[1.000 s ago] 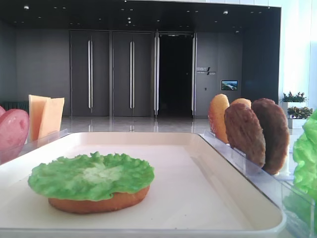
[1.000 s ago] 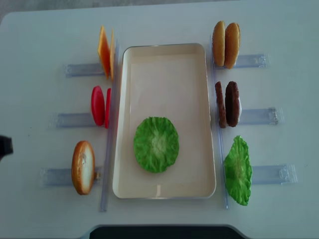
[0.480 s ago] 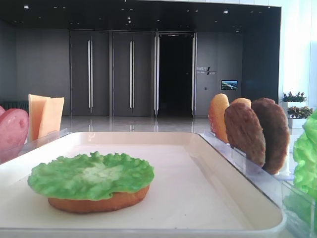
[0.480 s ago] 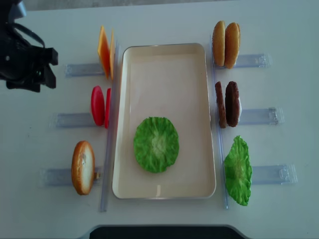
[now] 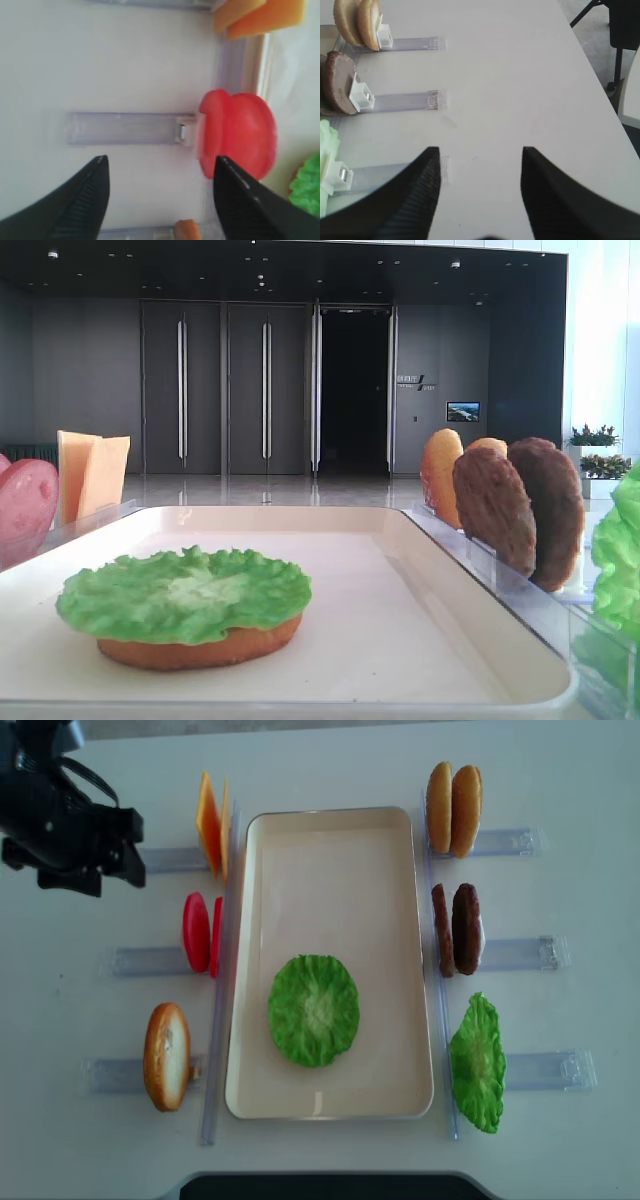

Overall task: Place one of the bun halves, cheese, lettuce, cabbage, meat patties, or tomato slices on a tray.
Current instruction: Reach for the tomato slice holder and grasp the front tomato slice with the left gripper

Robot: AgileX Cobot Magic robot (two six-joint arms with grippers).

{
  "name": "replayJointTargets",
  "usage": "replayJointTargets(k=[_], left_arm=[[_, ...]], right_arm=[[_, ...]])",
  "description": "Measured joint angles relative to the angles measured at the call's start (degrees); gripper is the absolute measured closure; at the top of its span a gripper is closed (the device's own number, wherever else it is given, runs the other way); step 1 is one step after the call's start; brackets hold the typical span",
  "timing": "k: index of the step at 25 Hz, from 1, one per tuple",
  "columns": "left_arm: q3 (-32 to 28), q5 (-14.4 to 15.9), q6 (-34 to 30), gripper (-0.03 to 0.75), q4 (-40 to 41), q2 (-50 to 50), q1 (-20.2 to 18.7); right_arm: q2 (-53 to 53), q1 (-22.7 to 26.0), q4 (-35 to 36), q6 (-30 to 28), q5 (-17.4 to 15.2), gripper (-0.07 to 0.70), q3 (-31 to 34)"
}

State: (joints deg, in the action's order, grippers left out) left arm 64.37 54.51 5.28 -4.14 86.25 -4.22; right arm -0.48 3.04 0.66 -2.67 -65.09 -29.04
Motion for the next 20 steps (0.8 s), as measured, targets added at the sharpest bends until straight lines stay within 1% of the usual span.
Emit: replayJointTargets(k=[2,4,6,9,12,16,20], left_arm=[[0.06,-0.95,1.93,0.185,0.06,0.0,-4.73],[0.06,-2.96,4.94,0.174,0.45,0.0,-9.64],[0.06,-4.54,8.01,0.169,0.59,0.0,-13.53],[0.06,-5.74,11.37,0.167,0.73,0.06,-16.71],[0.06,-6.0,13.54,0.167,0.78,0.17,-17.73],[0.06,-6.11,15.11,0.169,1.16,0.29,-17.73],[0.11,-6.0,16.19,0.169,1.21,2.42,-17.73]], right_arm=[[0.0,0.0,0.0,0.0,0.0,0.279,0.0],[0.0,0.0,0.0,0.0,0.0,0.279,0.0],[0.0,0.0,0.0,0.0,0.0,0.279,0.0],[0.0,0.0,0.0,0.0,0.0,0.279,0.0],[0.0,0.0,0.0,0.0,0.0,0.279,0.0],[0.0,0.0,0.0,0.0,0.0,0.279,0.0],[0.0,0.0,0.0,0.0,0.0,0.279,0.0]])
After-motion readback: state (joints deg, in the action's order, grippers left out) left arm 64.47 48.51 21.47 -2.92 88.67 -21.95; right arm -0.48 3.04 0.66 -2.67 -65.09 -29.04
